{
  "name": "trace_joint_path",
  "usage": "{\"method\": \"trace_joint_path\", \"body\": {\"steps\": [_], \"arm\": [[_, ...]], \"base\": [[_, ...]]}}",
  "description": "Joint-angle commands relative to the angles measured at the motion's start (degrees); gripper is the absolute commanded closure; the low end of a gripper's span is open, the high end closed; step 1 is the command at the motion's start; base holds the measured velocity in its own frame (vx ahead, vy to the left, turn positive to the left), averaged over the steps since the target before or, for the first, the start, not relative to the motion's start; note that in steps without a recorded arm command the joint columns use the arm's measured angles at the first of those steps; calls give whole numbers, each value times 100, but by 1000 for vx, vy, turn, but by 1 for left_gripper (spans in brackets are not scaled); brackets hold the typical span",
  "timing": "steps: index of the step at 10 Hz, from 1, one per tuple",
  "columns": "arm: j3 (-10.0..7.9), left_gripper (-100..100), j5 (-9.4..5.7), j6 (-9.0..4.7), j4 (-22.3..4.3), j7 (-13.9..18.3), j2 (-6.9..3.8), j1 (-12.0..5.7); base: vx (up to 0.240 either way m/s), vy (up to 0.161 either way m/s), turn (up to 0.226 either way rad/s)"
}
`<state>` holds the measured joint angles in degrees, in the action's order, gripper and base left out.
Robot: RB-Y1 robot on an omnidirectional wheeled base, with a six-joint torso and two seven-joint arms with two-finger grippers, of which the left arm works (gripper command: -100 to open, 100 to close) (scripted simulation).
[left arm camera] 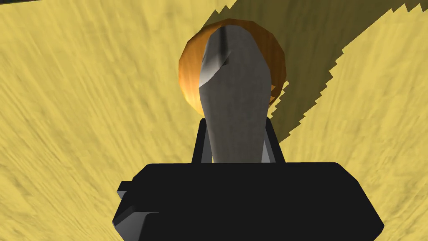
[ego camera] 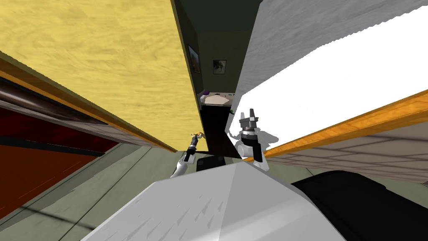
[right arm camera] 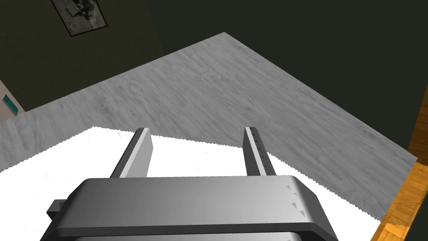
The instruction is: Push the door open
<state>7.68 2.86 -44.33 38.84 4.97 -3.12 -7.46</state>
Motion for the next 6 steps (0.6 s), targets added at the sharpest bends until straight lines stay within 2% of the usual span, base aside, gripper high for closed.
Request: {"method": "trace_joint_path", "body": {"steps": [1,2,5,6], "arm": [[-171,100,-82,-96,-116,-49,-97,-80],[-171,100,-82,-96,-116,-49,-97,-80],[-371,100,-183,-89,-126,-130,-155,-77],[-371,100,-183,-89,-90,-130,-155,-77]], "base": [[120,-81,48],[116,-76,34],[153,-81,57],[113,-73,42]]}}
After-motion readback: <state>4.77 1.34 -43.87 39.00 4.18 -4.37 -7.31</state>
